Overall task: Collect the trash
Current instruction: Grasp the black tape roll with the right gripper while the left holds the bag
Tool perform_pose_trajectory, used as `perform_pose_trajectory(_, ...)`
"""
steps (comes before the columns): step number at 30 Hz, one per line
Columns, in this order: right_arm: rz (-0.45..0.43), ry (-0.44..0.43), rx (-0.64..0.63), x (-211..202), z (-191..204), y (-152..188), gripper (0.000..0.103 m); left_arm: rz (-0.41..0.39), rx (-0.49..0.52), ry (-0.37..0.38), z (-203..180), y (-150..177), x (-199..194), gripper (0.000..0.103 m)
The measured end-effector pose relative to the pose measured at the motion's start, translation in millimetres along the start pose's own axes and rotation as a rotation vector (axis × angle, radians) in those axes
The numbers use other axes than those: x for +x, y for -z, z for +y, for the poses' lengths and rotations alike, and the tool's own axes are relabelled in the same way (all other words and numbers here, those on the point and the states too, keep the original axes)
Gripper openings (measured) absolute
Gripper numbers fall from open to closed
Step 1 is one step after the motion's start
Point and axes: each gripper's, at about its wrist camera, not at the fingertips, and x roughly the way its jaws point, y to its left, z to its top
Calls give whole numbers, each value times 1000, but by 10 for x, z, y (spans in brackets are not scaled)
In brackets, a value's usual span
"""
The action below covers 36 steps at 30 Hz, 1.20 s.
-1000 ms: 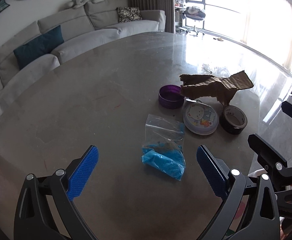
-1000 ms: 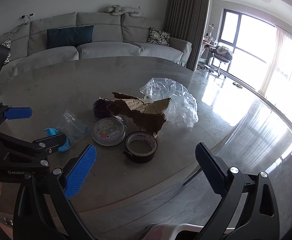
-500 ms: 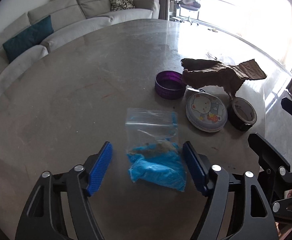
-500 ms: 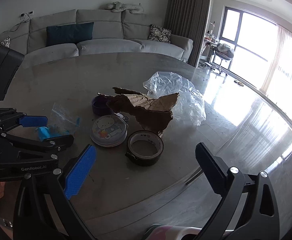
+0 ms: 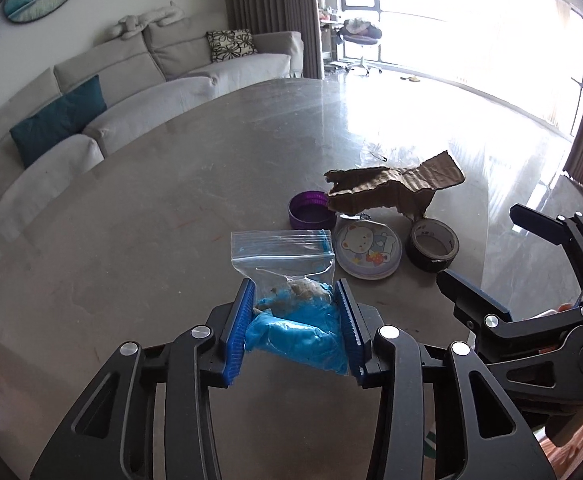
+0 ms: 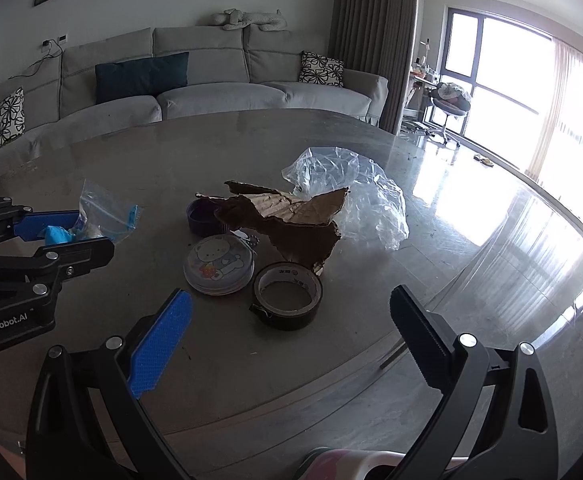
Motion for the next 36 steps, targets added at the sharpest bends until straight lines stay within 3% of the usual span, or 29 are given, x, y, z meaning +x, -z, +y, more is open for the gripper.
perform_pose_trajectory(9,-25,-50,-9,223,-56,-24,98,-28,-16,-27,-55,-16,-180,42)
perform_pose_trajectory(16,-8,-102,-22,544,-57,127,98,-34,44,-57,-161,-21,-178,42)
perform_pose_trajectory(28,-40,-184,-11,605,-140,137,98,11,26,-64,-155,-4,-6,42)
perform_pose_trajectory(29,-40,-186,-12,596,-144,141,97,14,21,-61,-162,-14,2,42)
perform_pose_trajectory(31,-51,-200,-29,555,-113,142,79,15,17,-64,-172,-8,-4,42)
perform_pose_trajectory(33,-57,-209,-48,514,-61,149,50,13,16,-65,-181,-22,-17,42)
perform_pose_trajectory(36,-46,-197,-61,472,-22,150,50,9,13,-66,-188,-26,-60,42)
